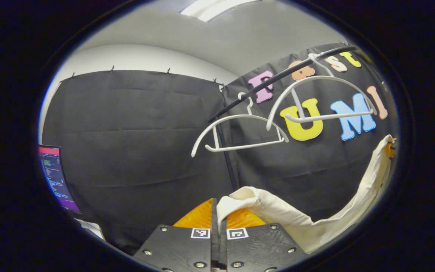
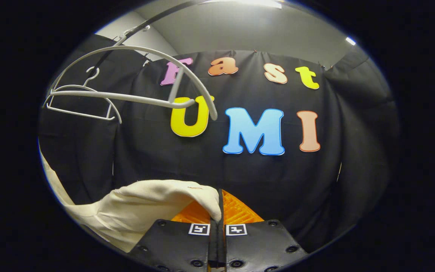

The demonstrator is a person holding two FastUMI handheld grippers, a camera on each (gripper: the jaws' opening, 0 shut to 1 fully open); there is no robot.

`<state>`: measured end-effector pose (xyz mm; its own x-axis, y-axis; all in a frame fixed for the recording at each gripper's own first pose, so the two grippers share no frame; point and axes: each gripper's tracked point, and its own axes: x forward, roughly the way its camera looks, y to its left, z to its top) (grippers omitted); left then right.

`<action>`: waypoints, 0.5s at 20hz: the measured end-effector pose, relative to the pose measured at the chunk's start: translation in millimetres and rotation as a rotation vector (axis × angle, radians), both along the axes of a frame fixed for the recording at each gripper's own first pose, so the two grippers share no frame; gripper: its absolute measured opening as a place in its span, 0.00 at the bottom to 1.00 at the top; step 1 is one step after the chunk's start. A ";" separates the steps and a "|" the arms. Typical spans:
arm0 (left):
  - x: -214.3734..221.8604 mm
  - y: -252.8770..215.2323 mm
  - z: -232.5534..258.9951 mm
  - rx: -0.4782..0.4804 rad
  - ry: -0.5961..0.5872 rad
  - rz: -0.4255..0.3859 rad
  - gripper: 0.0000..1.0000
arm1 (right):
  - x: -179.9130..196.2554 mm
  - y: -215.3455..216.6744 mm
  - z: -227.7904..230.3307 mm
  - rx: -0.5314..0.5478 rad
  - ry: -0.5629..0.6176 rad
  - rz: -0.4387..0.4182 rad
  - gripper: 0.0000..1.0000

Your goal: Grasp the clothes on the hanger with both hands and then place them into the laundry hamper below.

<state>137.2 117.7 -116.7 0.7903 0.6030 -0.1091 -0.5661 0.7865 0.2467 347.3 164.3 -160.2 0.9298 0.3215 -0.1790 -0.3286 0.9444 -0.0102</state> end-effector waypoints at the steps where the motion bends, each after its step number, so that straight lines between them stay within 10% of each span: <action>1: -3.5 -5.7 -1.4 -0.010 0.004 -0.013 0.00 | -13.4 8.6 2.1 0.005 0.002 0.032 0.01; 10: -29.4 -47.3 -11.3 -0.098 0.000 -0.132 0.01 | -135.4 94.1 21.6 0.078 0.040 0.339 0.01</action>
